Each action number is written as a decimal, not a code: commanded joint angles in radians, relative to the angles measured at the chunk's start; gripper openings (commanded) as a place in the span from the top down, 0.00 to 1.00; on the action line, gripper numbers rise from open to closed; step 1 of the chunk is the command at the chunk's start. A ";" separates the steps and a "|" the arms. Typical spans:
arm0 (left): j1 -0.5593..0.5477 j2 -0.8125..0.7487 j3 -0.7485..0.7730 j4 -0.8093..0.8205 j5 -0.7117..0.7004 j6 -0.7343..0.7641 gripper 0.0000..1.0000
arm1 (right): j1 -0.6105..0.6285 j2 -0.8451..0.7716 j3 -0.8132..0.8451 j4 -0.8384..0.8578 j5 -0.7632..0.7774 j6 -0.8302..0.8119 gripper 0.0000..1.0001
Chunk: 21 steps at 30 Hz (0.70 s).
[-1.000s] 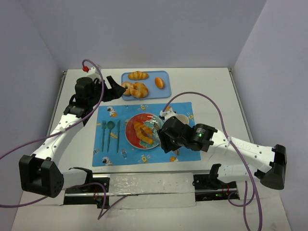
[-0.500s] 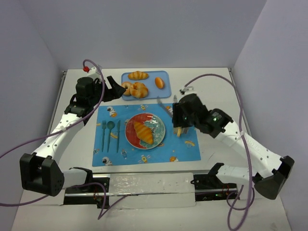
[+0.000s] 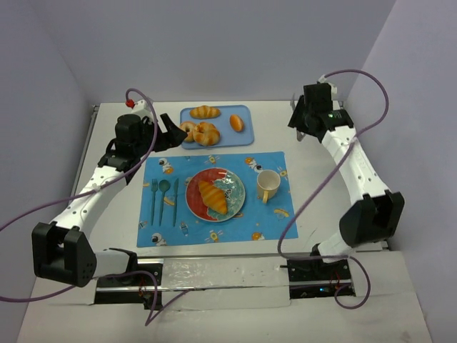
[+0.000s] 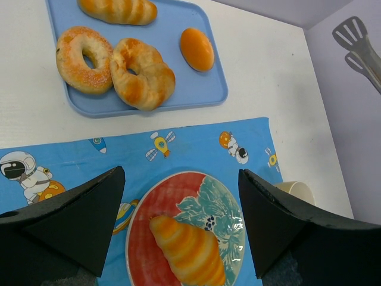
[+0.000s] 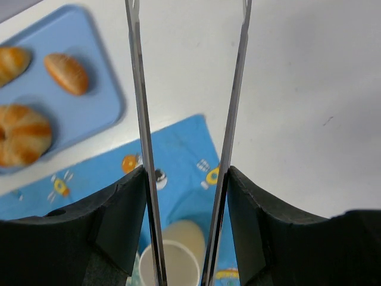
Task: Place the bread
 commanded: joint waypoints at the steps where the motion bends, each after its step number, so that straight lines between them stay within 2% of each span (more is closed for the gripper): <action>1: -0.007 -0.027 0.043 0.014 0.019 0.004 0.13 | -0.066 0.098 0.089 0.046 -0.002 -0.002 0.40; 9: -0.009 -0.037 0.046 0.014 0.026 0.001 0.13 | -0.215 0.353 0.187 0.097 -0.106 0.024 0.41; 21: -0.009 -0.047 0.043 0.022 0.039 -0.002 0.13 | -0.243 0.601 0.339 0.069 -0.096 0.010 0.40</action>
